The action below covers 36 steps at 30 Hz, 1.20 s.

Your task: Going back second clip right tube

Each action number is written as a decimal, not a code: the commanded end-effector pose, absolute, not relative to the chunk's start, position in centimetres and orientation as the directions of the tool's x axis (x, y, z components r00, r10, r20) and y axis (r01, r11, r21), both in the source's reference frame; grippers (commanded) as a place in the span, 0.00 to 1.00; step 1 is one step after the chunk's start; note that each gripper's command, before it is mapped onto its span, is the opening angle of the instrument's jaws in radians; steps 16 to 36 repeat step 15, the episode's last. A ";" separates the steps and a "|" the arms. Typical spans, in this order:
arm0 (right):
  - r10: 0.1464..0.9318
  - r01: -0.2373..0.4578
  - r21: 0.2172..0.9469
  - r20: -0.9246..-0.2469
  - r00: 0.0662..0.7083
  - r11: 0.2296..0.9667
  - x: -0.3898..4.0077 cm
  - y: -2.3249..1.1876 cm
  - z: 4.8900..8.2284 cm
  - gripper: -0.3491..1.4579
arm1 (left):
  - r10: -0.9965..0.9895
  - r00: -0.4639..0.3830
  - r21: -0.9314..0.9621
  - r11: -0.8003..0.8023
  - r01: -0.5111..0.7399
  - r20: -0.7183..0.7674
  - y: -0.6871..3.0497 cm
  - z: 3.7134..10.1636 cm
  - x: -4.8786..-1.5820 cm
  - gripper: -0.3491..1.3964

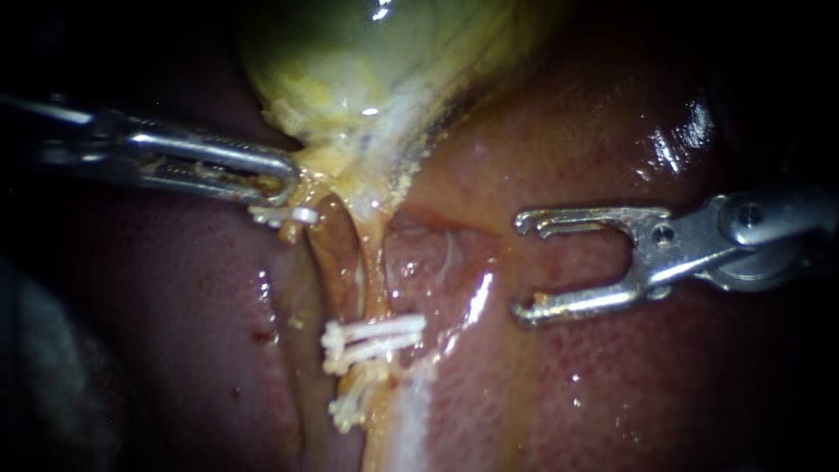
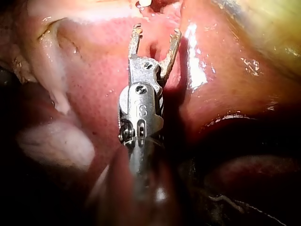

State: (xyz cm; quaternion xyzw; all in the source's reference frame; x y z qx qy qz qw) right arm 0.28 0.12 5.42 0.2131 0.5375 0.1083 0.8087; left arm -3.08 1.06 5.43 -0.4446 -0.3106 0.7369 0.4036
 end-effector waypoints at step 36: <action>0.398 0.055 0.455 -0.826 0.400 0.889 0.26 0.11 5.41 0.47 | 0.866 -0.294 -0.820 -0.486 -0.302 -0.404 0.98 5.73 -3.30 0.00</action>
